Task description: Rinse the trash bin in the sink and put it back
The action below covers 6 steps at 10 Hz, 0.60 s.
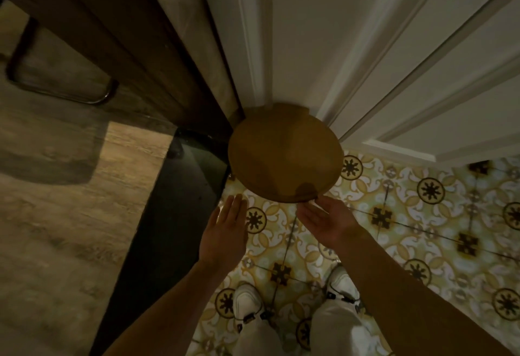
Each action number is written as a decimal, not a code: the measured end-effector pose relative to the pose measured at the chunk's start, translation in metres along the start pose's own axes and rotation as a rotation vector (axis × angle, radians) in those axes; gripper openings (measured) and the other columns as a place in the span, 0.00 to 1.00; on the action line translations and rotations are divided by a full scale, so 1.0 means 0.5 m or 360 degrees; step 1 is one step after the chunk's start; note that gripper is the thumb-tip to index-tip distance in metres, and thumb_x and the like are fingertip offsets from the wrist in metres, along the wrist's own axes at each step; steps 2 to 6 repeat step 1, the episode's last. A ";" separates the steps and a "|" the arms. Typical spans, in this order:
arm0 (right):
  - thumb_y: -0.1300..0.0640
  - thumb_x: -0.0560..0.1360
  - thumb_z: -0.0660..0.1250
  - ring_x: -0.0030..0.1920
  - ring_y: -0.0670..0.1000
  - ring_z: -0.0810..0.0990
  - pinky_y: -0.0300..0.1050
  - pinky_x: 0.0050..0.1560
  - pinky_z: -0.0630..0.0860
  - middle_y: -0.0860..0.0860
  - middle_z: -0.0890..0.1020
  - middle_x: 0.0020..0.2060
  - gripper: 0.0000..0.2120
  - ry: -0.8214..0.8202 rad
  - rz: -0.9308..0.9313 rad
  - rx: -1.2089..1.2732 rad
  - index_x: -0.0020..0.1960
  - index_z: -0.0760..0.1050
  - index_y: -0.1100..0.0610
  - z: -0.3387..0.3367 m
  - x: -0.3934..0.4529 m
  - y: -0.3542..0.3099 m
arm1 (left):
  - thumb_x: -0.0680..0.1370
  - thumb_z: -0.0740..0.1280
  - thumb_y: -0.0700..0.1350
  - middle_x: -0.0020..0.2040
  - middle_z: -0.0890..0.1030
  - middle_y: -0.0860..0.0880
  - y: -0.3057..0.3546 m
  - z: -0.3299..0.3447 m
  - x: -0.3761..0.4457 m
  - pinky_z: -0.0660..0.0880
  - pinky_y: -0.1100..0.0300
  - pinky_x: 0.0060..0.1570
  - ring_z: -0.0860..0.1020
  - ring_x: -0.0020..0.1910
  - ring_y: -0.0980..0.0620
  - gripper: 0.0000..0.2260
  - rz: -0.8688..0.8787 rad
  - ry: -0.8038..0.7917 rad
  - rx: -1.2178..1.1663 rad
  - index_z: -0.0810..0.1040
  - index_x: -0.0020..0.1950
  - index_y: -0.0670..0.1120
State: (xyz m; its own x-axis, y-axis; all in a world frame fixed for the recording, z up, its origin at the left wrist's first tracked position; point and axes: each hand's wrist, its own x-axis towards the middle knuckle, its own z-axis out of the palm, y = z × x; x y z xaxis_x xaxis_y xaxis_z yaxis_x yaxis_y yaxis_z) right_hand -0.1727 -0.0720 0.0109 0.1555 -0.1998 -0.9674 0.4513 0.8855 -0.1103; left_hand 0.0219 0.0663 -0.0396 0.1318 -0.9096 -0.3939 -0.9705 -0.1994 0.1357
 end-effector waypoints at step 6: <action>0.58 0.81 0.62 0.64 0.62 0.76 0.57 0.52 0.77 0.60 0.74 0.66 0.19 -0.0010 -0.0120 -0.0090 0.71 0.68 0.60 -0.003 -0.002 -0.003 | 0.81 0.59 0.50 0.79 0.58 0.45 0.001 -0.009 -0.008 0.60 0.47 0.73 0.55 0.78 0.46 0.28 0.0058 0.0025 0.0006 0.56 0.78 0.44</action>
